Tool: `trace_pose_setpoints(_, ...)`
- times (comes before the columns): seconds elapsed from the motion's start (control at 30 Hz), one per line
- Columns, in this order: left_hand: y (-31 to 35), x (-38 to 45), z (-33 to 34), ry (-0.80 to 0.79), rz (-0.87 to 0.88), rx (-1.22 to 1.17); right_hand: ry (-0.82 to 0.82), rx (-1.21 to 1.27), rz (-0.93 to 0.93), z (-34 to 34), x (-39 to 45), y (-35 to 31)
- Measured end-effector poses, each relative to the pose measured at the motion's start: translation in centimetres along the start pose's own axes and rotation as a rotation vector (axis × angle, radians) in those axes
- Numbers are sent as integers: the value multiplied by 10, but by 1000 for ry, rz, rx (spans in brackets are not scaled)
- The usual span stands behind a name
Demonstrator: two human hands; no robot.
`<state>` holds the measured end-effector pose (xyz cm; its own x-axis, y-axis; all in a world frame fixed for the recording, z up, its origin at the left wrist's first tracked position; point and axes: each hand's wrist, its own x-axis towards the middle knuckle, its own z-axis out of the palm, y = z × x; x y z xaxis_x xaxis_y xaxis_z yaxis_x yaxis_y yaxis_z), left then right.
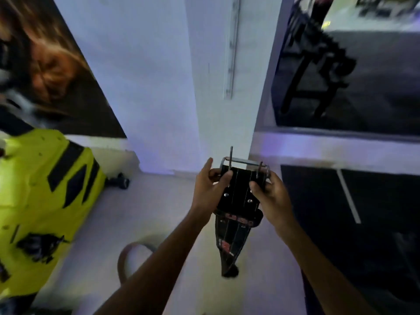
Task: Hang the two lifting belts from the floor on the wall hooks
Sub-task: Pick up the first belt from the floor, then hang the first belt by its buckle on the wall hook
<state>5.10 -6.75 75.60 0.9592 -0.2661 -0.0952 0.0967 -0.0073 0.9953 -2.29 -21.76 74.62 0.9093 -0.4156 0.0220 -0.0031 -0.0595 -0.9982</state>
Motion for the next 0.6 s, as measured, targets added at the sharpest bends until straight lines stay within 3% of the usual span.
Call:
trace_pose_setpoints(0.23,149,24,-22,52,302,-76,-102,-66,-321,18,58,-149)
trace_pose_setpoints(0.4,226,57,-42,107,566,58,-41,-17,-379,51,95,-231)
trace_pose_setpoints(0.6,304,92,-69,95,672,-77,-5,18,-468,81,127,-312)
